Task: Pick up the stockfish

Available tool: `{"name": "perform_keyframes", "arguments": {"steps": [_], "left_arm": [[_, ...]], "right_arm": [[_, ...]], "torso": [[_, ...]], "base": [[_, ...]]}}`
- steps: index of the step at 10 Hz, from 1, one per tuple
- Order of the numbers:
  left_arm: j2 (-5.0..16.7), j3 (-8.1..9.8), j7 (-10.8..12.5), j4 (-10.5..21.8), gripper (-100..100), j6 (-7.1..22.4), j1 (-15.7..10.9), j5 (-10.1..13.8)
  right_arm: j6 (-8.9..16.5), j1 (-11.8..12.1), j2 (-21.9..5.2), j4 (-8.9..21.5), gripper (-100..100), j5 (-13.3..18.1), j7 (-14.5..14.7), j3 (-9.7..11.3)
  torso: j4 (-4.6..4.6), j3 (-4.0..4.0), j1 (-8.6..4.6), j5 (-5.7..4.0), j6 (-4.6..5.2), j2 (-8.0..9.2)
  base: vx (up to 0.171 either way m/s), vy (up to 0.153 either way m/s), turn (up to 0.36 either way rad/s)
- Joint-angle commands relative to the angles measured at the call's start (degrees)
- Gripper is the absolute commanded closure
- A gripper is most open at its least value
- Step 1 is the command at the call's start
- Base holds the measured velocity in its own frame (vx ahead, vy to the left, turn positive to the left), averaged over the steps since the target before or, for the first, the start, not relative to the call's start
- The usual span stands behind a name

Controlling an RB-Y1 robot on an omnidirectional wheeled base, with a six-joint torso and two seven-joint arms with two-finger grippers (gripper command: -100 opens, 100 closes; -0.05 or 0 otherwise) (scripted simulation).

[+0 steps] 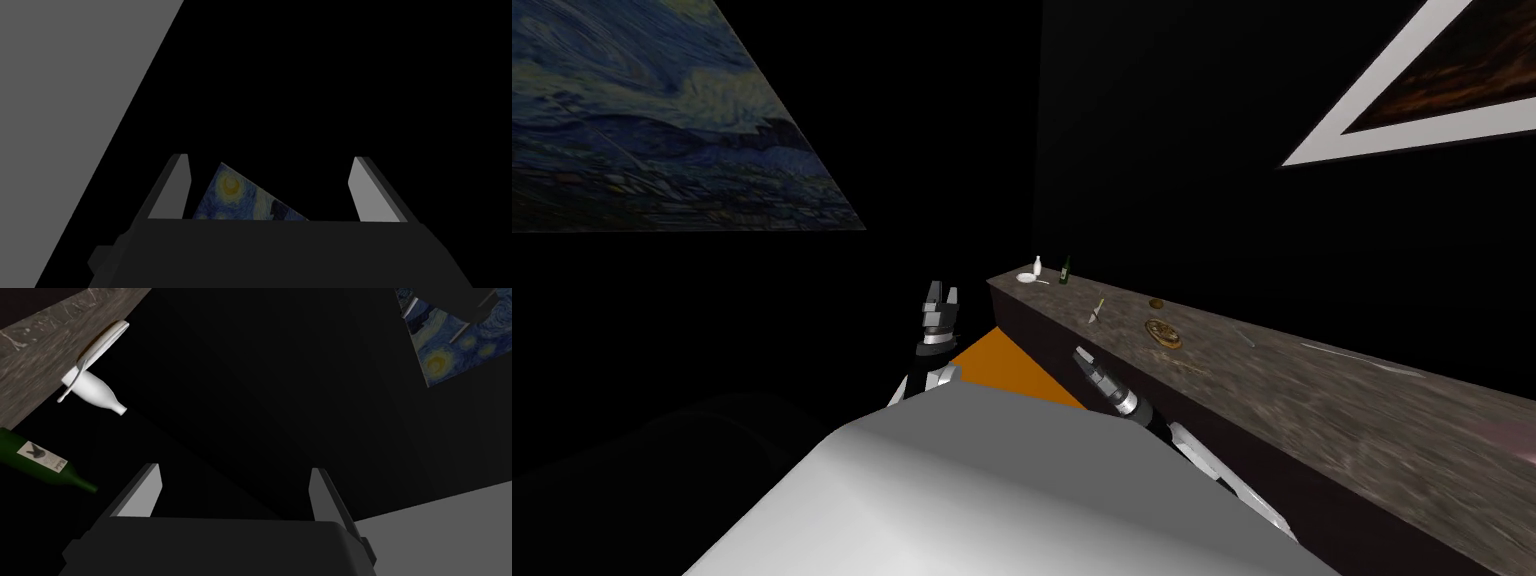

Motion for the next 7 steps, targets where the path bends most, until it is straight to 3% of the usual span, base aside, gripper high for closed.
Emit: {"name": "perform_keyframes", "arguments": {"steps": [1,2,3,5,6,7], "left_arm": [[0.0,0.00,0.0,0.0,0,0.0,0.0,0.0],[0.0,0.00,0.0,0.0,0,0.0,0.0,0.0],[0.0,0.00,0.0,0.0,0,0.0,0.0,0.0],[0.0,0.00,0.0,0.0,0,0.0,0.0,0.0],[0.0,0.00,0.0,0.0,0,0.0,0.0,0.0],[0.0,0.00,0.0,0.0,0,0.0,0.0,0.0]], "right_arm": [[-0.3,0.3,-2.9,2.7,-100,2.0,1.0,2.3],[-0.3,0.3,-5.1,2.7,-100,2.0,1.0,2.3],[-1.0,0.6,-6.6,5.8,-100,3.8,1.9,4.4],[-1.0,0.6,-9.0,5.8,-100,3.8,1.9,4.4],[-1.6,0.9,-11.1,8.8,-100,5.6,2.8,6.5],[-1.6,0.9,-12.9,9.1,-100,5.6,2.8,6.5]], "torso": [[0.00,0.00,0.00,0.00,0.00,0.00],[-0.01,-0.04,0.09,0.01,-0.02,-0.06],[-0.02,-0.04,0.07,0.02,0.00,-0.07],[-0.01,-0.03,0.02,0.02,0.00,-0.05],[0.00,-0.01,-0.14,-0.02,0.00,-0.01],[-0.01,-0.02,-0.09,-0.03,-0.02,-0.03]], "base": [[0.041,0.099,0.094],[0.041,0.083,0.060],[0.042,0.094,0.107],[0.028,0.043,0.020],[0.031,0.044,0.105],[0.040,0.041,0.072]]}}
